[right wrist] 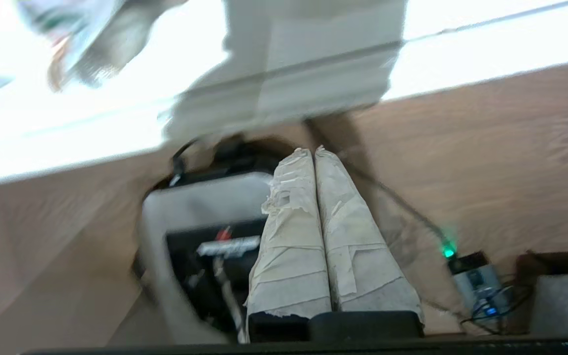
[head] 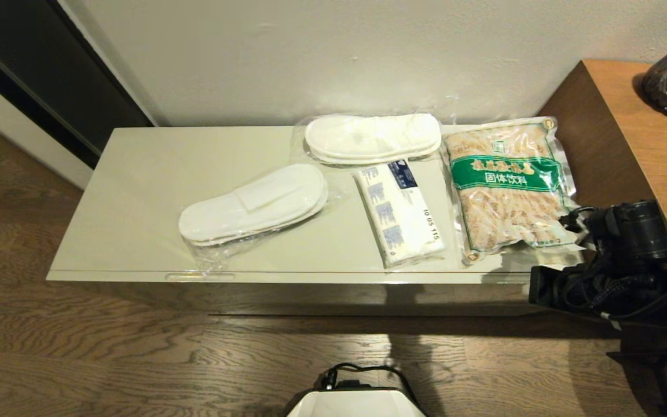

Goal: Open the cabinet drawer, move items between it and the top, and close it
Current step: Open the drawer

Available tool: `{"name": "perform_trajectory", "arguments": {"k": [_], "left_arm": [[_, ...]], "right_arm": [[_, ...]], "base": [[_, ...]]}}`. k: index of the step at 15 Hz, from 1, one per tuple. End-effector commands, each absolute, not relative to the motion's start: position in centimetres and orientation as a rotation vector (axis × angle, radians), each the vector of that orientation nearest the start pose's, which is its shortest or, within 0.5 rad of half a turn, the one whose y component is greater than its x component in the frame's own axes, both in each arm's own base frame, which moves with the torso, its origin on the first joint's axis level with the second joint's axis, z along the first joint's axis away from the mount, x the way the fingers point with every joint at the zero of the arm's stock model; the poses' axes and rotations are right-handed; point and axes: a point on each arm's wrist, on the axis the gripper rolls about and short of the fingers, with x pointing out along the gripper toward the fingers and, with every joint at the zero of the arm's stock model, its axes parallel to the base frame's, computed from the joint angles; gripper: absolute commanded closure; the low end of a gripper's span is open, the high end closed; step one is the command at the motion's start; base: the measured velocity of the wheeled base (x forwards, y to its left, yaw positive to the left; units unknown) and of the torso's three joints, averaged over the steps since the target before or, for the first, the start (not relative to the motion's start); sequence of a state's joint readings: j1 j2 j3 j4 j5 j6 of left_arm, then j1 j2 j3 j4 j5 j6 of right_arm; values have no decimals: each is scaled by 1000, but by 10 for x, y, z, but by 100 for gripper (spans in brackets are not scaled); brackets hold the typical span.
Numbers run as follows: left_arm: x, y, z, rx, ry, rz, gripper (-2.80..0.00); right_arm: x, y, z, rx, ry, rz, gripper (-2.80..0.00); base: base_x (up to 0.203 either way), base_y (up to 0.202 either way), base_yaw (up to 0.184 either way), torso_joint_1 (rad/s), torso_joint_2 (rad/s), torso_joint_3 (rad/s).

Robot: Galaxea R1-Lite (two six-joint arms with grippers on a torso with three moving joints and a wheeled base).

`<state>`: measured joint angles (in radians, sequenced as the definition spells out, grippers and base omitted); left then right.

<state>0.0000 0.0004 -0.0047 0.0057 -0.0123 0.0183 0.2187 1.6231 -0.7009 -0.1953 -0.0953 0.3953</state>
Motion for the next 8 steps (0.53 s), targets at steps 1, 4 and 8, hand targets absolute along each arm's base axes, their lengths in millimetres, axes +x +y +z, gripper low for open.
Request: {"name": "perform_trajectory", "arguments": {"k": [1,4,8], "left_arm": [[-23,0,77,18,-2,-12,0],[-23,0,76,18,0,-12,0],[-23,0,76,18,0,-12,0]], "right_arm": [[259,54,131,246,723,-74,0],[262,55,128,240,715,-85,0],[255,55,145,248,662,-63,0]], "base": [[0,0,0,0,0,0],[0,0,0,0,0,0],[0,0,0,0,0,0]]}}
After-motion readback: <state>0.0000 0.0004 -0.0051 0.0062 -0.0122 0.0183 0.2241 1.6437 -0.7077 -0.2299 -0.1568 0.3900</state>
